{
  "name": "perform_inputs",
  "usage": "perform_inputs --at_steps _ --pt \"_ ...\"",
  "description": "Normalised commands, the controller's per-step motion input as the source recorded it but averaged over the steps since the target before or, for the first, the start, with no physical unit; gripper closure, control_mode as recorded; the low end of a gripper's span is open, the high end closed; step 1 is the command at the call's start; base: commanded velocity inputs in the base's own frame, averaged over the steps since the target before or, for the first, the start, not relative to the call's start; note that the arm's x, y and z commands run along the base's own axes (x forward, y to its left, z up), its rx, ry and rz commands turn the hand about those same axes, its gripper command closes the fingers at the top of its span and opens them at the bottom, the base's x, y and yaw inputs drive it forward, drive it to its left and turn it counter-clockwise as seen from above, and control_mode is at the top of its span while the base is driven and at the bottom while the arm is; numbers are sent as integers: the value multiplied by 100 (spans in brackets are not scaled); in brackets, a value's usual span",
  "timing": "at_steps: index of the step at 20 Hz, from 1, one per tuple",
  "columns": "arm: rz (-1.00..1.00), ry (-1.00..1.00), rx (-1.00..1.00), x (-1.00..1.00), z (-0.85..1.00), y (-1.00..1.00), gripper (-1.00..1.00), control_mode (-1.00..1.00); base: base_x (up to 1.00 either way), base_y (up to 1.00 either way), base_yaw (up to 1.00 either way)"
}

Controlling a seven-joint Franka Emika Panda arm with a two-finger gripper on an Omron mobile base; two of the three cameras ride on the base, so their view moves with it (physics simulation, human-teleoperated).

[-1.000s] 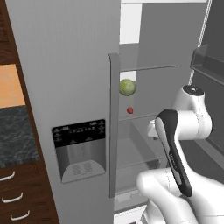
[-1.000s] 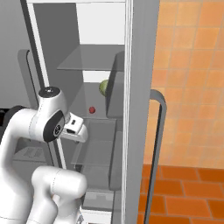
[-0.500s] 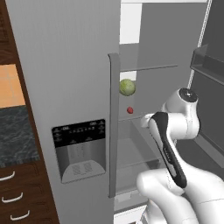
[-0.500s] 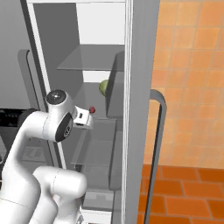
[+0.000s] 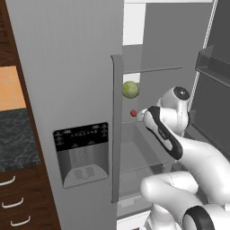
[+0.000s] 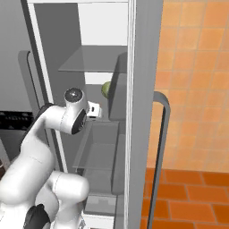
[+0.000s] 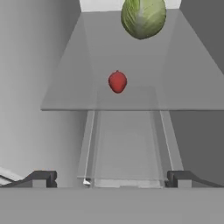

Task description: Take the strawberry from the fridge and place it on top of the pancake, located on the dining counter.

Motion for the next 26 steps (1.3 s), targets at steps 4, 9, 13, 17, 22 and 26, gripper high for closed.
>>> perform_inputs --at_steps 4,9,13,17,22,26 --pt "1 1 0 37 2 2 -100 -100 0 0 0" --pt "3 0 0 61 -1 9 -100 -100 0 0 0" --pt "11 -2 3 45 -21 0 -100 -100 0 0 0" --pt "11 -1 1 40 -8 0 -100 -100 0 0 0" --pt "1 8 0 35 0 10 -100 -100 0 0 0" --pt "0 8 0 32 -14 11 -100 -100 0 0 0"
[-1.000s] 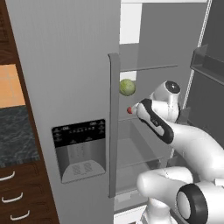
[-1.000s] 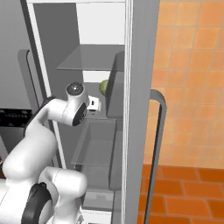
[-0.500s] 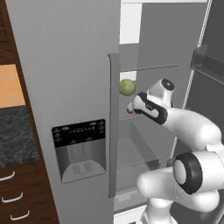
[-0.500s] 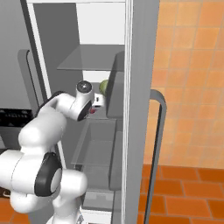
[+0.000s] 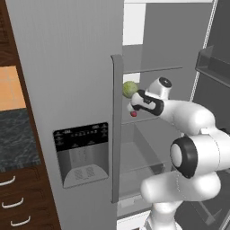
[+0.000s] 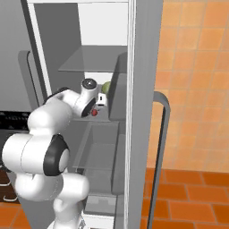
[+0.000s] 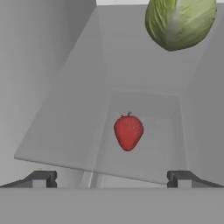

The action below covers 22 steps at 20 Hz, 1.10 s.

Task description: Take the strawberry from the fridge and place it on top of the pancake, located on the dining counter.

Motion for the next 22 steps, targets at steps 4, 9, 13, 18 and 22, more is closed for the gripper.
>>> perform_inputs --at_steps 4,9,13,18,22 --pt "0 6 -2 41 -11 0 -100 -100 0 0 0" --pt "0 3 0 53 -11 -2 -100 -100 0 0 0" --pt "0 1 0 51 -28 0 -100 -100 0 0 0" --pt "0 3 0 -5 -24 0 -100 -100 0 0 0" --pt "0 0 0 -19 -1 0 -100 -100 0 0 0"
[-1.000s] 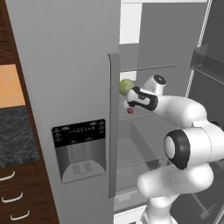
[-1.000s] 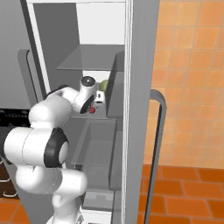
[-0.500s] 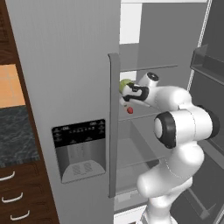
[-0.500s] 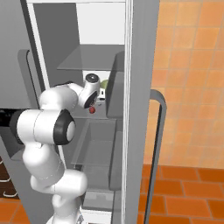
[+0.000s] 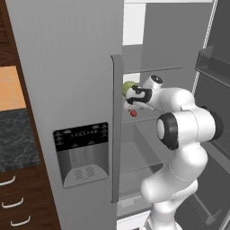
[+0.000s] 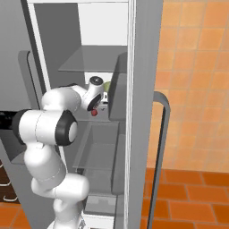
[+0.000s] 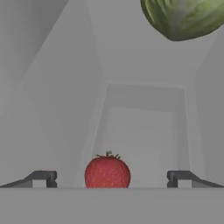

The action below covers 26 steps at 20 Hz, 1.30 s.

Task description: Take the strawberry from the fridge and place it on top of the pancake, located on the dining counter.

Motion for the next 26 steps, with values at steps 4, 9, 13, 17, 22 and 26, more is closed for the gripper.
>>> perform_inputs --at_steps 4,9,13,17,22,26 --pt "0 5 0 -1 -2 0 -100 -100 0 0 0" --pt "0 8 0 0 -11 1 -100 -100 0 0 0" --pt "0 8 0 0 -7 1 -100 -100 0 0 0" --pt "0 2 0 4 -11 5 -100 -100 0 0 0" --pt "0 2 0 5 -19 5 -100 -100 0 0 0" --pt "0 3 0 5 -18 4 -100 -100 0 0 0"
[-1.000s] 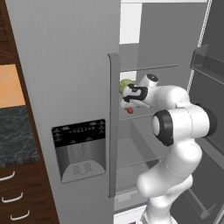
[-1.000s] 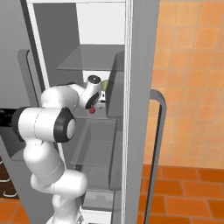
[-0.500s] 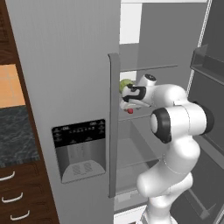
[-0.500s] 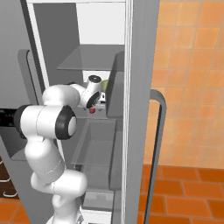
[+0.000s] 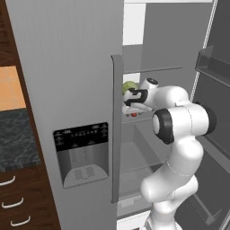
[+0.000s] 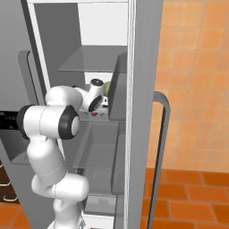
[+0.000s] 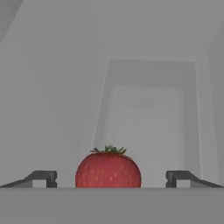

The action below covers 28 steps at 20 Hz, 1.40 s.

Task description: Take the strawberry from the fridge and place it on top of the pancake, located on the dining counter.

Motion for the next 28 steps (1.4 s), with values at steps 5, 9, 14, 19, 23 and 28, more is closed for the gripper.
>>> perform_inputs --at_steps 5,9,14,19,23,28 --pt "0 0 0 6 -9 1 100 -100 0 0 0" --pt "0 0 0 2 -6 2 100 -100 0 0 0" --pt "0 0 0 0 -2 0 100 -100 0 0 0" --pt "0 -16 1 -20 2 -15 100 -100 0 0 0" --pt "2 -9 2 -66 26 -24 100 -100 0 0 0" --pt "0 -1 -1 -98 43 4 100 -100 0 0 0"
